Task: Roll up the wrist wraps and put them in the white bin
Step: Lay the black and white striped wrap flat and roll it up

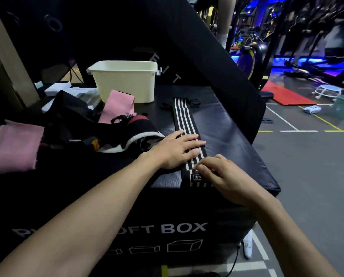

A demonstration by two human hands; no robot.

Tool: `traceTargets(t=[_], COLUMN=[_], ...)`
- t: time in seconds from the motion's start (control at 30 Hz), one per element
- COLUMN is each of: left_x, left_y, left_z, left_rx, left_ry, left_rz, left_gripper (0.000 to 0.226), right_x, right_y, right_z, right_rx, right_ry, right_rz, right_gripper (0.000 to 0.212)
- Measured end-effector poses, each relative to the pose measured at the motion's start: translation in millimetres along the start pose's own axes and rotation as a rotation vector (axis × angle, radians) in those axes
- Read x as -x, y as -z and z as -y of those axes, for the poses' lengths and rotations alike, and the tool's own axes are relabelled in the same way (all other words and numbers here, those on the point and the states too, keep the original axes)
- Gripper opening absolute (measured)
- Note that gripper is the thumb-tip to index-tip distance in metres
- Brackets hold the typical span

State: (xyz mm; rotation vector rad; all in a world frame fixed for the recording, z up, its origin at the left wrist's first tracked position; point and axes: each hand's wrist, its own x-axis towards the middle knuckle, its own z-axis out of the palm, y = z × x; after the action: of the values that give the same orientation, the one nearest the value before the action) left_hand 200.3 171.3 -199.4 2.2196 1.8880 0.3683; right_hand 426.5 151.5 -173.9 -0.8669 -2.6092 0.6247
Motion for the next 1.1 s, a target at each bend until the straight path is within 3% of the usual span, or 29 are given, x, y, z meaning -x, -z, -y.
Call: traceTargets(t=[0.2,0.3,0.5,0.7,1.1], left_x=[3,5,7,7,8], left_y=[4,7,6,6,9], left_z=[-5,-8,-8,-8,-9], left_rx=[-0.003,-0.008,0.016,0.039,0.084], left_ry=[0.004,0.004,0.017,0.021,0.028], left_rz=[-0.008,-0.003,-0.004,-0.008,-0.035], left_gripper=[0.048,0.047,0.048,0.049,0.047], right_x=[-10,-11,1,16,2], right_y=[-4,-6,-20,-22,-9], right_z=[4,7,13,3,17], right_rx=[0.129,0.102,0.179,0.238,0.308], right_ry=[-0.078,0.019,0.177,0.191,0.101], right_rz=[-0.047,-0.222,-0.422,-0.238,-0.125], right_gripper=[0.022,0.008,0.009,0.044,0.039])
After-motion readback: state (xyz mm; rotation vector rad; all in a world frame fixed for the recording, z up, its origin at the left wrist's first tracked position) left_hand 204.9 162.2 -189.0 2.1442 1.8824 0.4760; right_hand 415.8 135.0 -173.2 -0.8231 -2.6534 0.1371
